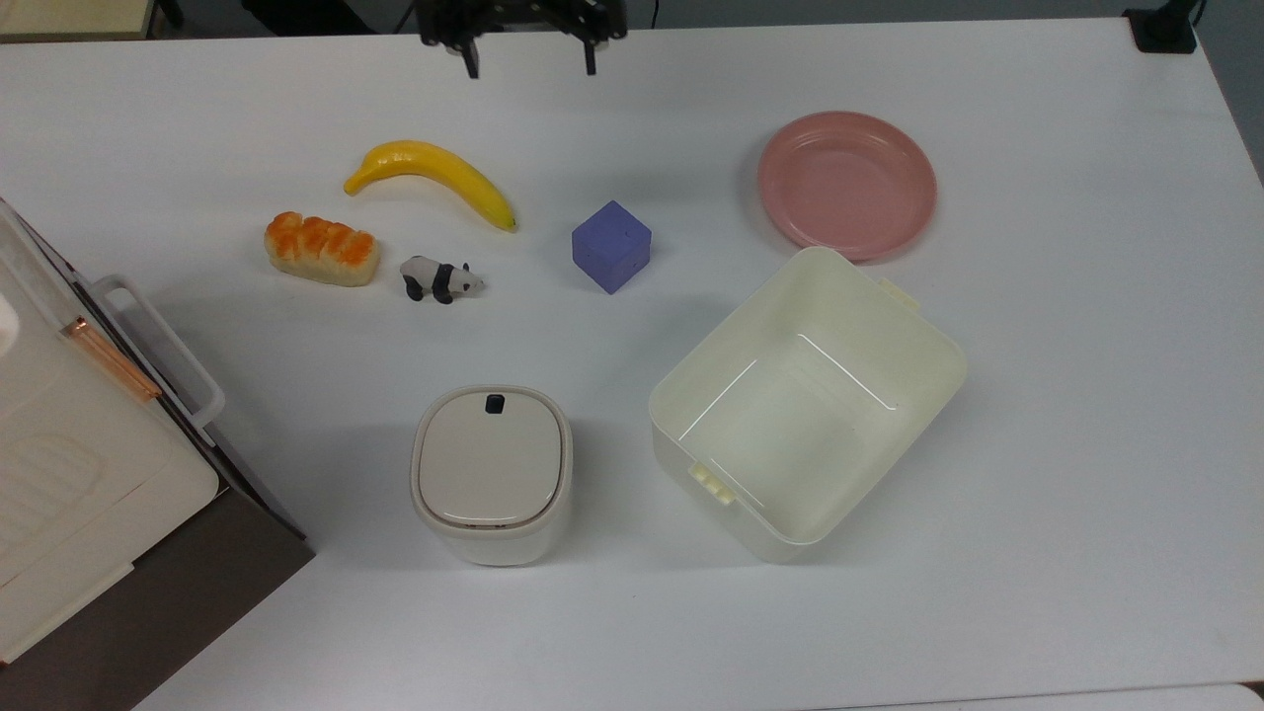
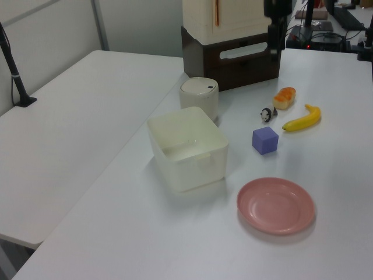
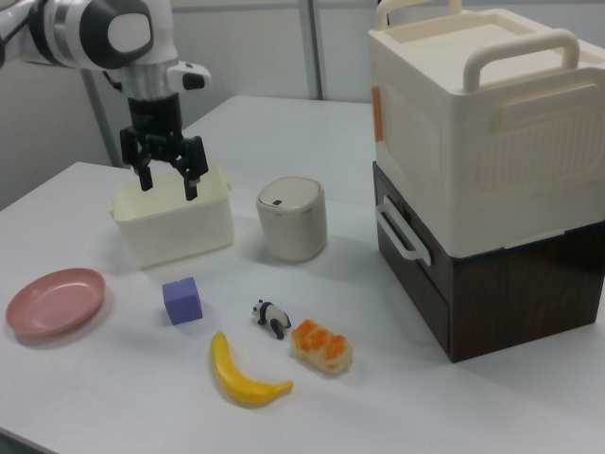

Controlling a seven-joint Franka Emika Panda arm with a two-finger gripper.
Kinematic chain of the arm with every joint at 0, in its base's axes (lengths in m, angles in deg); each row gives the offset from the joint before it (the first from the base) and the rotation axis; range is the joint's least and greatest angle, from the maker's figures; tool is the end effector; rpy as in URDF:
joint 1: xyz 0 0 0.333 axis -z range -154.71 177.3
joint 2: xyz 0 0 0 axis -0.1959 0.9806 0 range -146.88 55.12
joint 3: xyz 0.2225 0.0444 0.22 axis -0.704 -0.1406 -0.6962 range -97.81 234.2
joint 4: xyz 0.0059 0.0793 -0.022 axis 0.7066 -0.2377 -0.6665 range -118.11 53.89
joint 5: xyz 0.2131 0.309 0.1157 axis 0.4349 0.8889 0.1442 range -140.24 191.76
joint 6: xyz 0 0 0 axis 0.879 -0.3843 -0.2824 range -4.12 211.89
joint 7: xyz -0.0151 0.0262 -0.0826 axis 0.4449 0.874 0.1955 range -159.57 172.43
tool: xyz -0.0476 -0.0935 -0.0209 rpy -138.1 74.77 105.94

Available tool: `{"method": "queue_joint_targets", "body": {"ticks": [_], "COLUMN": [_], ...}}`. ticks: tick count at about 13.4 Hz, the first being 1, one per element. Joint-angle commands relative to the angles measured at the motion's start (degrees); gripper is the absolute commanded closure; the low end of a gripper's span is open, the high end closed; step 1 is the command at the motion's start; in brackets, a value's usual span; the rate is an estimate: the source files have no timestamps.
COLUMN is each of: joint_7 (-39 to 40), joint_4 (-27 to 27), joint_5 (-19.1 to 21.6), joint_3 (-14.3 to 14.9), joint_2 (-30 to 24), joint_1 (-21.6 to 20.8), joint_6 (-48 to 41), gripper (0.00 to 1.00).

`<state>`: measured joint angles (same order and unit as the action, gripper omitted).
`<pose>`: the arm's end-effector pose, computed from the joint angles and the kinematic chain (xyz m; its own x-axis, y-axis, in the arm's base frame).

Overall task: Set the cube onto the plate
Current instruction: 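Move the open gripper over the purple cube and lower it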

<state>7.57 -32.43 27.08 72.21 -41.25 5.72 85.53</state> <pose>0.5728 0.0196 0.5746 0.9929 0.0471 -0.1093 0.0452 -0.9988 -0.0195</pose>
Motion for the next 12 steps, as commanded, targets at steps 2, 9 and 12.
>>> {"method": "queue_joint_targets", "body": {"ticks": [2,9,12], "joint_7": [1.32,0.88,0.8], "joint_4": [-2.14,-8.8,-11.63], "joint_5": [-1.15,-4.66,-7.82], "joint_3": [-1.2,-6.03,-7.44], "joint_2": [-0.32,2.58,3.11], "joint_1": [-0.22,-0.57,-0.75], "joint_6": [1.53,10.29,13.3], "gripper": [0.0,0.0,0.0]}}
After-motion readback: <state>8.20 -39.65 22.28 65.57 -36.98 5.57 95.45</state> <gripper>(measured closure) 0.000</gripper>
